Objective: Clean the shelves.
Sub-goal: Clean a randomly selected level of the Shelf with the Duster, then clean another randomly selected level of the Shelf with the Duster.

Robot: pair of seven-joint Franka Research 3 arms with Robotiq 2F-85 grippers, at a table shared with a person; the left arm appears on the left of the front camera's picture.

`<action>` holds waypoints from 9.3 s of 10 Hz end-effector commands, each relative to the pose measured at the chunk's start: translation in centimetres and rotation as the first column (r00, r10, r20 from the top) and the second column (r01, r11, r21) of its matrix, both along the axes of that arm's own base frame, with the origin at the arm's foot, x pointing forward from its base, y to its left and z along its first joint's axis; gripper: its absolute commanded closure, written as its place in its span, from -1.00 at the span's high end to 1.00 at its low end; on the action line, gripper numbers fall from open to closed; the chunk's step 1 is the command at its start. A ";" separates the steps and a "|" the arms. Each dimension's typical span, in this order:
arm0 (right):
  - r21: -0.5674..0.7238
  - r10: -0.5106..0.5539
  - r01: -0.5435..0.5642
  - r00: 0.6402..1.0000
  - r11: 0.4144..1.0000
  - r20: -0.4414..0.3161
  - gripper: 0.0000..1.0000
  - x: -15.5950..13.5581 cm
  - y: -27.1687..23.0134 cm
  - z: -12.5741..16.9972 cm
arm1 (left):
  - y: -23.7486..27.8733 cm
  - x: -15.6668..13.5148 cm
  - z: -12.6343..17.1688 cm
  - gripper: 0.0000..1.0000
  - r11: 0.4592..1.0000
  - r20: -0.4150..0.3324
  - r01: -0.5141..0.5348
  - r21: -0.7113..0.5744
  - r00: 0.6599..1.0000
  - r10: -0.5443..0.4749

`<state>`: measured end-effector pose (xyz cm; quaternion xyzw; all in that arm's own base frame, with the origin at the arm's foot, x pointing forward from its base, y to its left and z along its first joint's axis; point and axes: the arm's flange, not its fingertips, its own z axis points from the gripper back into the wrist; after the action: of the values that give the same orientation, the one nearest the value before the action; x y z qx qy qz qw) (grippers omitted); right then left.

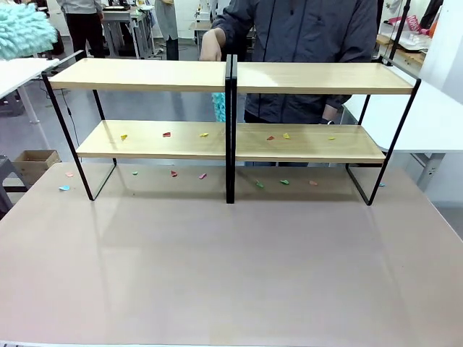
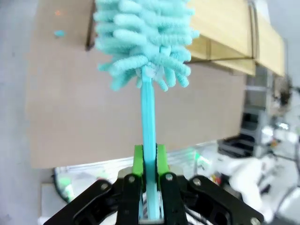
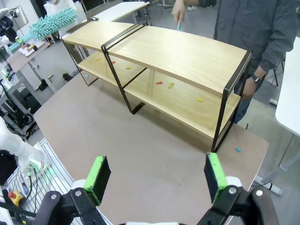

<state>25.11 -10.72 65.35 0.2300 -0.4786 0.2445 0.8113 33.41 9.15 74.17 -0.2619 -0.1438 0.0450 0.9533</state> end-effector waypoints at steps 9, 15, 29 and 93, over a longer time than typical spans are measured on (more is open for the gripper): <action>0.006 0.007 -0.007 1.000 1.000 0.004 1.00 0.1 0.0 0.1 | 6.7 -13.7 -2.3 -0.75 0.477 0.339 0.879 0.005 0.447 -0.828; 0.006 0.007 -0.007 1.000 1.000 0.004 1.00 0.1 0.0 0.1 | 6.7 -13.7 -2.3 -0.75 0.477 0.339 0.879 0.005 0.447 -0.828; 0.006 0.007 -0.007 1.000 1.000 0.004 1.00 0.1 0.0 0.1 | -21.7 -18.0 -5.5 -0.75 0.193 0.113 0.979 0.064 0.185 -0.976; 0.006 0.007 -0.007 1.000 1.000 0.004 1.00 0.1 0.0 0.1 | -67.5 4.1 -34.8 -0.75 0.848 -0.122 0.451 0.279 0.893 -0.434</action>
<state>25.10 -10.73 65.36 0.2296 -0.4786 0.2444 0.8115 36.87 -57.81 38.99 -0.1341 -0.0702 -0.1789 0.9722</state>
